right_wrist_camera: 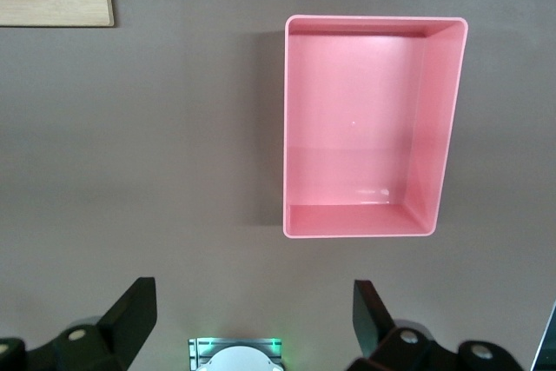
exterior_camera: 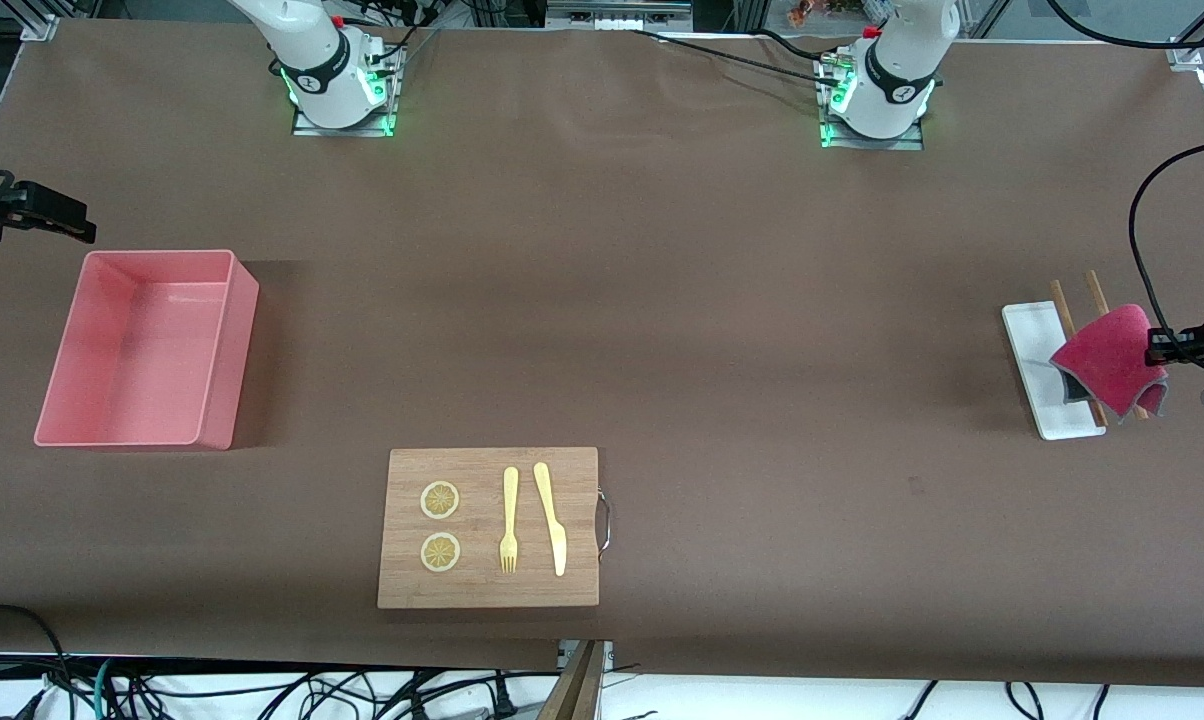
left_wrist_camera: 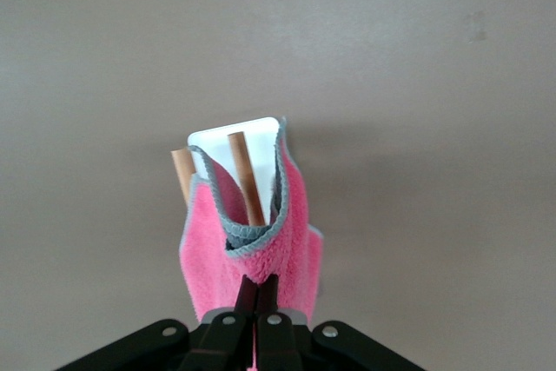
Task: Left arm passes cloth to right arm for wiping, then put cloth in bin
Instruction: 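Lift the cloth off the sticks with the left gripper while the right gripper approaches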
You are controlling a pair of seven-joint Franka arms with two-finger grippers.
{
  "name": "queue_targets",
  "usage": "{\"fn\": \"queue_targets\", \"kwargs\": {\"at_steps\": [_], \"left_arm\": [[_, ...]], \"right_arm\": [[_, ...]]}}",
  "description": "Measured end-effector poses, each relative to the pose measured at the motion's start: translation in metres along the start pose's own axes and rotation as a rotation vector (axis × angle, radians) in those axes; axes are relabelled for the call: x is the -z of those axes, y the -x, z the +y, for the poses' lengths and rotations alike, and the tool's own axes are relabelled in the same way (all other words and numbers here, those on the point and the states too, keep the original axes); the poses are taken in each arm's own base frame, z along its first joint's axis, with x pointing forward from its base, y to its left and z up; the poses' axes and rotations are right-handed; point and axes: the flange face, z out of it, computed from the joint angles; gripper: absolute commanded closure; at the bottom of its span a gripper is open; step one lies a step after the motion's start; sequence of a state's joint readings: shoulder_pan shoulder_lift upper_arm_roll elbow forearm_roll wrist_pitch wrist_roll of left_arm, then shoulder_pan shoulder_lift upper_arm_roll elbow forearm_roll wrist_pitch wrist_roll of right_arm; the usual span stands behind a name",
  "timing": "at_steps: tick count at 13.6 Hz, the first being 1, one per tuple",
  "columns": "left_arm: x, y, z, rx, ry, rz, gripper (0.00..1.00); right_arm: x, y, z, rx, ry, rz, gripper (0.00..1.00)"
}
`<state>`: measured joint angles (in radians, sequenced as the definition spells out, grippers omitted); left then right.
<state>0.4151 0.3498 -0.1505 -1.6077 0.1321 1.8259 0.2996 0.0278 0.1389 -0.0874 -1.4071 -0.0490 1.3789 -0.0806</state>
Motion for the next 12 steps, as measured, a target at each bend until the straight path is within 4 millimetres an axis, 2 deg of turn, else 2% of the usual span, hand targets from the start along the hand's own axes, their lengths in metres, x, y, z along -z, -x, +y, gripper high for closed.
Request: {"fn": "queue_targets", "kwargs": {"at_steps": [1,3,6,8,12], "left_arm": [[-0.001,-0.002,0.006,-0.003,0.024,0.006,1.00],[-0.002,-0.011,0.031,-0.022,0.083,0.020,1.00],[-0.003,-0.030,0.098,-0.056,0.218,0.039,1.00],[-0.003,-0.041,0.152,-0.027,0.300,0.029,1.00],[-0.005,-0.055,0.287,0.119,0.472,-0.055,1.00]], "right_arm": [[-0.004,-0.003,-0.002,0.005,0.000,-0.007,0.00],[-0.010,-0.008,-0.007,0.012,0.001,-0.020,0.00],[-0.027,-0.018,-0.006,0.012,0.001,-0.053,0.00],[-0.037,-0.024,-0.007,0.013,0.001,-0.070,0.00],[-0.047,-0.031,-0.018,-0.009,-0.058,-0.086,0.00]]}}
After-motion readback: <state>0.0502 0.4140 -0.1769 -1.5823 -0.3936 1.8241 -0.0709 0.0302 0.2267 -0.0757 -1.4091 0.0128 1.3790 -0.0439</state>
